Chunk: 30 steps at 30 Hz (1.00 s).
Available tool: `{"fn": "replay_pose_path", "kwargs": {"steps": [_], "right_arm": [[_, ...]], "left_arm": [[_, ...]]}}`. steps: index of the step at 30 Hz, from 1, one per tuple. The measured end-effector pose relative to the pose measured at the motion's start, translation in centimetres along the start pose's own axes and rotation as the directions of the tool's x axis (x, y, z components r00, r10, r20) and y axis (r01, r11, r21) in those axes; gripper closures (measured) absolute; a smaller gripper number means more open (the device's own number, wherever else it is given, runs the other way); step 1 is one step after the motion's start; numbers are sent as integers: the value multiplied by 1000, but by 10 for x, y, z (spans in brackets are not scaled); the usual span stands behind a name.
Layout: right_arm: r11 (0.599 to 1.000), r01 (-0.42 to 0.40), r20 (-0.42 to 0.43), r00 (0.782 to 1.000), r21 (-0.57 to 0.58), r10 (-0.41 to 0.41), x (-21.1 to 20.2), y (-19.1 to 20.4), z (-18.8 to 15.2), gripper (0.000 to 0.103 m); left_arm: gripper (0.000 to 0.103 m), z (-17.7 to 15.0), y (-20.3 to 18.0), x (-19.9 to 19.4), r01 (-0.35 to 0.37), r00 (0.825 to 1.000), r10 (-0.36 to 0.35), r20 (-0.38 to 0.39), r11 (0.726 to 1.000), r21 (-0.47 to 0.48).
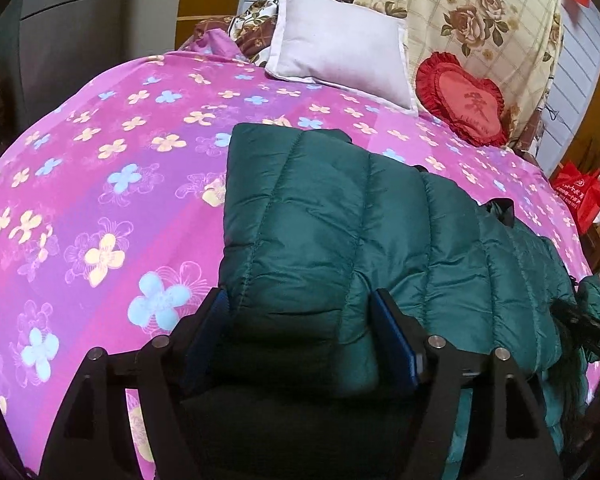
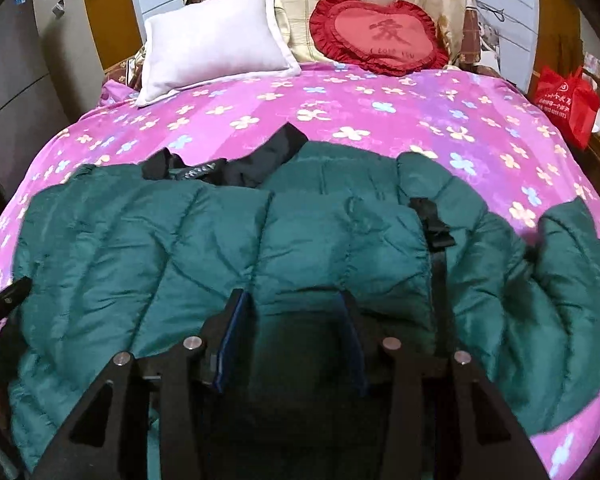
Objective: Fold large clothes
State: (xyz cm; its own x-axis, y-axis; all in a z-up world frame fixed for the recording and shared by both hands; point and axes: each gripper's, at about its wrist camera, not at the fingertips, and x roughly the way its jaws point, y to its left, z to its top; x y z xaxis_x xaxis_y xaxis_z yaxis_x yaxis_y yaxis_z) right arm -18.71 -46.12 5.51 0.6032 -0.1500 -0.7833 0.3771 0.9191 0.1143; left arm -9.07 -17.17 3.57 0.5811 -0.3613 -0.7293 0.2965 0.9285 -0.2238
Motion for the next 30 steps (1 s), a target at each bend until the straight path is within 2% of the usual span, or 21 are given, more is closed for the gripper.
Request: {"fn": "replay_pose_path", "kwargs": {"steps": [2,4,6,8,11,16,19,24,30], "right_arm": [[1000,-19,44,999,-3,19,-20,2,-5,54],[1000,8,42,999,-9,-8,-24,2,-13,40],[1000,26,1,1000,-8,-26,-13,0,-23,40],[1000,10,9,1000,1,-10,-6,-3,-30,40],[999,33,0,999,-2,-33,-9,0,-29,40],[1000,-2,10,1000,13,2,-45,-2,-44,39],[1000,1,18,1000,-9,-1,-65,-6,-61,36],[999,20,63,998,-29,-18,-92,-13,-77,32],[1000,-4,108,994,-6,5,-118,-16,-87,28]], "left_arm": [[48,0,0,0,-1,1000,1,3,1000,0],[47,-1,0,0,-1,1000,1,4,1000,3],[46,0,0,0,-2,1000,2,4,1000,5],[46,0,1,0,-2,1000,2,4,1000,5],[46,0,1,0,-6,1000,6,4,1000,7],[46,-1,1,-13,-49,999,49,-3,999,-3],[46,-6,-6,-36,-49,999,48,18,999,16],[46,-18,-34,-74,-115,990,102,97,984,138],[46,-29,-49,-102,-57,993,39,116,986,154]]}}
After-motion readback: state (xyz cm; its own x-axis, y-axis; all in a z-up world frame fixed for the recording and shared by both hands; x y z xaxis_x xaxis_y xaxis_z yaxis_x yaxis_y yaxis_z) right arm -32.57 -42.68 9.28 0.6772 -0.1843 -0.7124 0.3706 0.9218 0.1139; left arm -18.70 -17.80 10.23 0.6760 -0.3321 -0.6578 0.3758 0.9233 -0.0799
